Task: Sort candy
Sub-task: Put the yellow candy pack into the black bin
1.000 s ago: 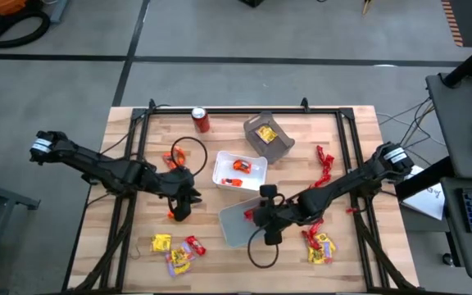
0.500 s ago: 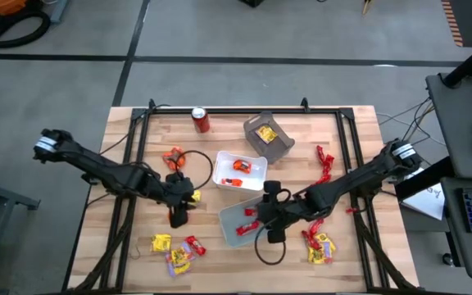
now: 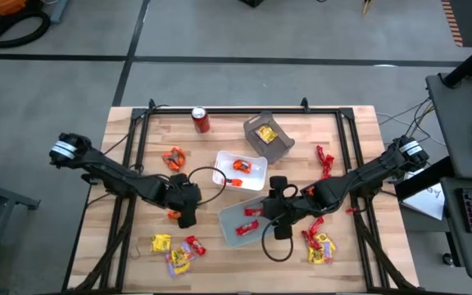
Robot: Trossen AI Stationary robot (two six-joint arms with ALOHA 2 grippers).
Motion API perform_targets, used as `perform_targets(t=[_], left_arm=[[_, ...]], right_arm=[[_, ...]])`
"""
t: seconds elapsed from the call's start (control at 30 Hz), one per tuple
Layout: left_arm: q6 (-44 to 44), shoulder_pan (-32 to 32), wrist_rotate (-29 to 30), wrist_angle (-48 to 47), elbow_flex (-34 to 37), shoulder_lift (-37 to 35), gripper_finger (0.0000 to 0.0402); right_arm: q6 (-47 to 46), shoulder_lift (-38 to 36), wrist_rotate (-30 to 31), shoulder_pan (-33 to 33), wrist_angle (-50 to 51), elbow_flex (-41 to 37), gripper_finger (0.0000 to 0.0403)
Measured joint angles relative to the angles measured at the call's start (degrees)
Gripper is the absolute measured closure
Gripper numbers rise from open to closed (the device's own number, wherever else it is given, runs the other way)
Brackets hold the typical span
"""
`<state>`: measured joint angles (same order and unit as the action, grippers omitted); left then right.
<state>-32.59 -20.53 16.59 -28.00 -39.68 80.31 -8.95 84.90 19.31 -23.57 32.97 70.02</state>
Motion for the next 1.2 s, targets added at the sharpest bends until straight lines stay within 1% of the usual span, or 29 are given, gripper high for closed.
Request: perform_targets(t=[0.2,0.33,0.43,0.57,0.6,0.73,0.8,0.9,0.97,1.07,1.13,1.2], left_arm=[[-1.45,0.09,0.9,0.68,0.0,5.32,0.0224],[-1.52,0.11,1.46,0.95,-0.03,7.27,0.0258],[-1.52,0.11,2.01,0.82,-0.04,7.67,0.0302],[-1.5,0.16,3.0,0.02,-0.04,6.81,0.038],[-1.49,0.14,3.38,-0.13,-0.02,6.46,0.039],[-1.32,0.07,3.69,-0.14,0.04,4.85,0.0395],[-1.2,-0.14,3.66,-0.09,0.04,2.94,0.0399],[0.32,-0.78,3.69,0.4,0.05,-1.56,0.04],[3.58,-1.17,3.74,2.68,0.07,-5.56,0.0401],[12.36,-1.49,2.13,9.79,0.07,-11.9,0.0401],[18.87,-1.51,0.4,16.25,0.07,-15.27,0.0401],[25.36,-1.45,-0.44,23.03,0.07,-17.58,0.0401]], right_arm=[[0.0,-0.02,0.17,0.0,0.24,-0.01,0.0213],[-0.26,-0.02,0.17,0.0,0.26,-0.02,0.0213],[-0.91,-0.02,0.17,0.0,0.31,-0.02,0.0213],[-1.53,-0.02,0.17,0.0,0.31,-0.02,0.0213],[-1.53,-0.02,0.17,0.0,0.31,-0.02,0.0213],[-1.55,-0.02,0.17,0.0,0.27,-0.02,0.0213],[-1.55,-0.02,0.17,0.0,0.24,-0.02,0.0213],[-1.51,-0.02,0.2,0.0,-0.05,-0.3,0.0213],[-0.91,-0.02,0.22,0.0,-1.94,-1.14,0.0213],[2.31,-0.02,0.39,0.26,-9.5,-3.53,0.0213],[5.7,-0.02,0.98,0.62,-16.83,-5.67,0.0213],[9.62,-0.02,2.96,1.13,-25.55,-8.29,0.0213]])
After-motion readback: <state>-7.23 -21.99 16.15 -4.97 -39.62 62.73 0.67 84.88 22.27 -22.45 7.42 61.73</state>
